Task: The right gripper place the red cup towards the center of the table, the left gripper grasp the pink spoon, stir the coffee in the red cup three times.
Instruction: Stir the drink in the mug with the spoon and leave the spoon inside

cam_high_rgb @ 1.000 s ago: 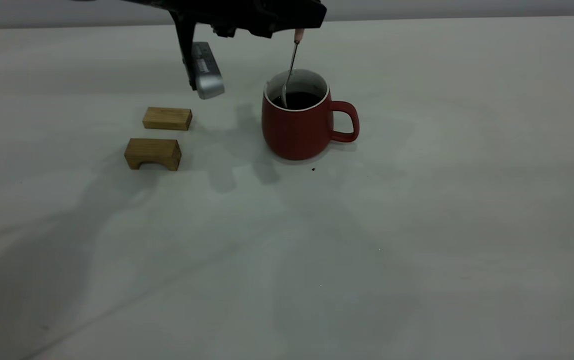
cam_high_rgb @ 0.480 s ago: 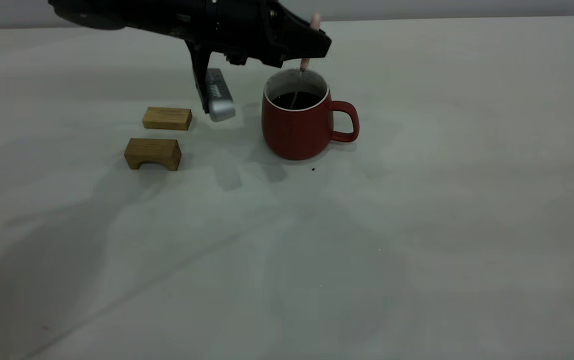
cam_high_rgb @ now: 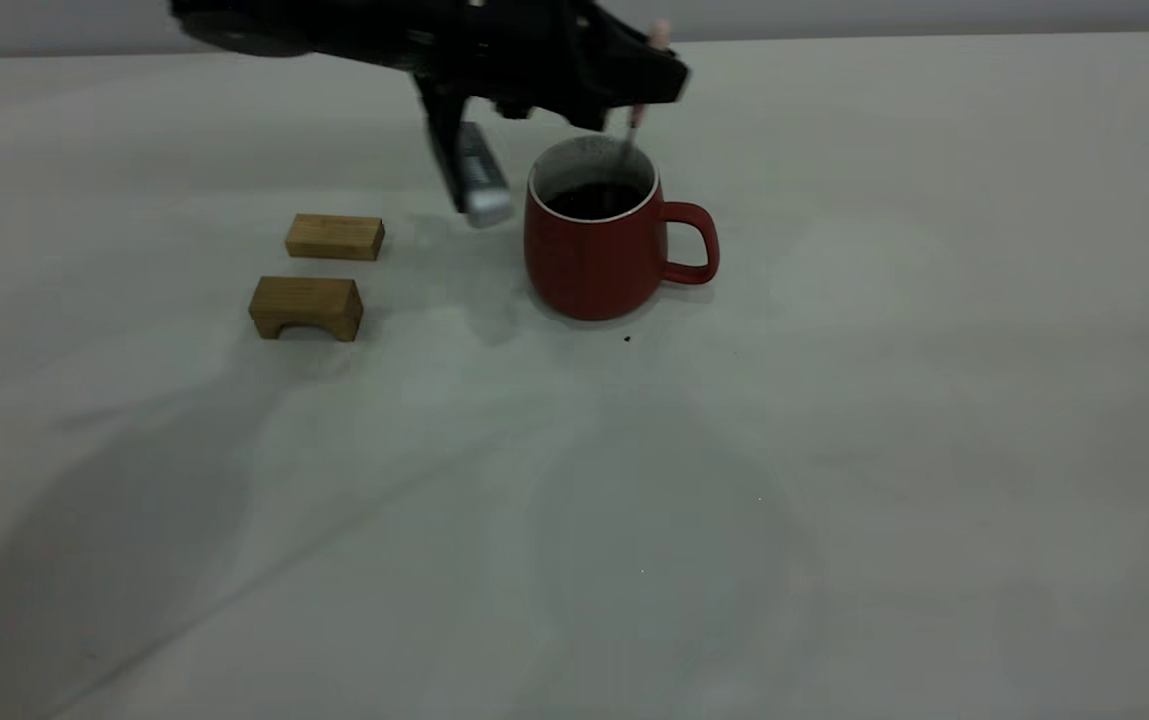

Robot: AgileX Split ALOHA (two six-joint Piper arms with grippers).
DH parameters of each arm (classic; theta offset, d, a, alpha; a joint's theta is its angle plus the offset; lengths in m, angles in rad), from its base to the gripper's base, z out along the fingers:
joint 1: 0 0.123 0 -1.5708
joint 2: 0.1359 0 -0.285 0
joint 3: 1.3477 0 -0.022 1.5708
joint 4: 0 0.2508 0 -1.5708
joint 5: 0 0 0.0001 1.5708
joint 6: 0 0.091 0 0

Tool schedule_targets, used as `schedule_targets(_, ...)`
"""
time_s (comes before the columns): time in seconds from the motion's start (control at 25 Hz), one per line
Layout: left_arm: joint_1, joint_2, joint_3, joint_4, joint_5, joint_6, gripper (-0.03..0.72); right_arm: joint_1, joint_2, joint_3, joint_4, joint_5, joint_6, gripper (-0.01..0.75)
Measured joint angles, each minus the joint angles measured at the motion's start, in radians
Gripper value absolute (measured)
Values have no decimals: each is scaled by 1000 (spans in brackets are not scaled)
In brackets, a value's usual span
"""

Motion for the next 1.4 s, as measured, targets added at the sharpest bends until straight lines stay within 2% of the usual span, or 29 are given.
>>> schedule_targets(0.16,-13,1,4,38,68,-55,140,0,0,0,0,0,1,477)
schedule_targets(0.4,46,-2,49,126,84,-166,140,0,0,0,0,0,1,475)
schedule_targets(0.56,66,-9,49,68,40,-149,140,0,0,0,0,0,1,475)
schedule_targets(0.72,41,-7,39,9,19,-95,140,0,0,0,0,0,1,475)
schedule_targets(0.96,12,2,39,52,95,-85,140,0,0,0,0,0,1,475)
schedule_targets(1.16,49,4,39,136,120,-92,140,0,0,0,0,0,1,475)
schedule_targets(1.28,79,4,39,124,100,-93,140,0,0,0,0,0,1,475)
schedule_targets(1.4,80,4,39,64,61,-89,140,0,0,0,0,0,1,475)
